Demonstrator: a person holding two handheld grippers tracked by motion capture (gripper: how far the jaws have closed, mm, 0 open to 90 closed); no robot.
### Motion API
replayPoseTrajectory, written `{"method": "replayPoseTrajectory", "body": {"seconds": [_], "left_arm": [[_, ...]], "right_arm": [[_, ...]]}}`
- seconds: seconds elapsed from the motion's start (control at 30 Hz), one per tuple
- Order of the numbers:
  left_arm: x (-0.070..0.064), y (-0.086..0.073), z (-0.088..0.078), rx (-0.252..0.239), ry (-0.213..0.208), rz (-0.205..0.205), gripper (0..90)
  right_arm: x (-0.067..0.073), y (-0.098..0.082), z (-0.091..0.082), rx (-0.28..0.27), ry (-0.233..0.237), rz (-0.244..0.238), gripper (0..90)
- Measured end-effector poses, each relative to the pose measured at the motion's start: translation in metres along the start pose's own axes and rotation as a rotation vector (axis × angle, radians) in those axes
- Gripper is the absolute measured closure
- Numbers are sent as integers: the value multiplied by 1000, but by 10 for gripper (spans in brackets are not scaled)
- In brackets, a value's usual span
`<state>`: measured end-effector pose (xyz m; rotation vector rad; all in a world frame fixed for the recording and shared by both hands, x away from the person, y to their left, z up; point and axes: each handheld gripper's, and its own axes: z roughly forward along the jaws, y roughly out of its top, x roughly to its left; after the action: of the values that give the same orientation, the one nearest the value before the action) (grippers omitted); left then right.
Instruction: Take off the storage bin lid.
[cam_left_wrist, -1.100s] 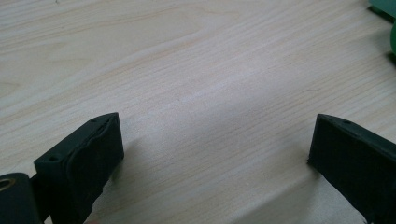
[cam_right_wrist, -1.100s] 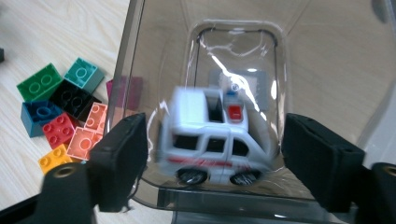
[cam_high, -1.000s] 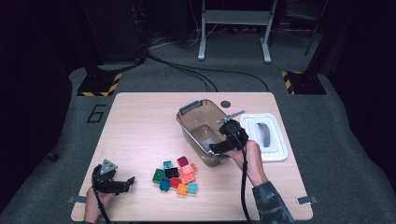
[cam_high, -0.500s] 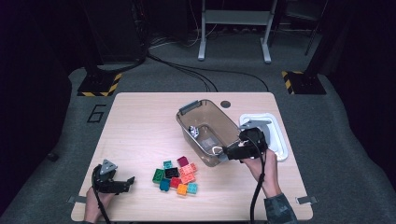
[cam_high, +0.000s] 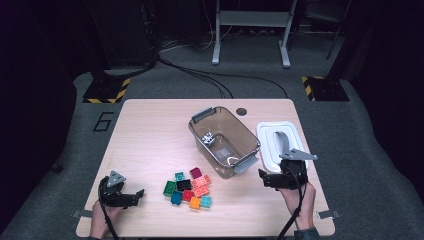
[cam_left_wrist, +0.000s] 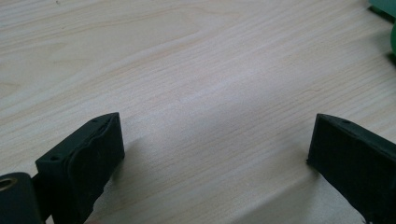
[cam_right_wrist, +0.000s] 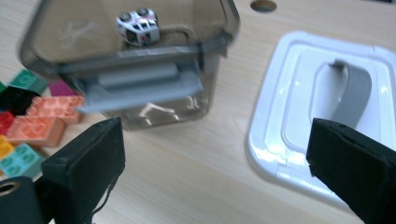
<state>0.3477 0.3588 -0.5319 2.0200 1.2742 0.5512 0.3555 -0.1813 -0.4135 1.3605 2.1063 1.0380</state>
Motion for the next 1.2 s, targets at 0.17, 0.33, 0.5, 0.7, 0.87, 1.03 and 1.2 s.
{"method": "replayPoseTrajectory", "body": {"seconds": [0.17,0.33,0.5,0.7,0.87,1.03,1.2], "left_arm": [[0,0,0,0,0,1,33],[0,0,0,0,0,0,33],[0,0,0,2,0,-1,33],[0,0,0,1,0,0,33],[0,0,0,2,0,0,33],[-1,0,0,4,4,-4,33],[-2,1,-1,17,15,-11,34]], "right_arm": [[-9,-25,11,10,-17,37,31],[-17,-50,27,30,-41,75,30],[-24,-67,40,35,-66,105,29],[-30,-84,55,43,-100,118,27],[-32,-93,64,55,-131,113,22],[-31,-93,67,66,-141,95,19],[-29,-92,69,77,-155,81,13]]}}
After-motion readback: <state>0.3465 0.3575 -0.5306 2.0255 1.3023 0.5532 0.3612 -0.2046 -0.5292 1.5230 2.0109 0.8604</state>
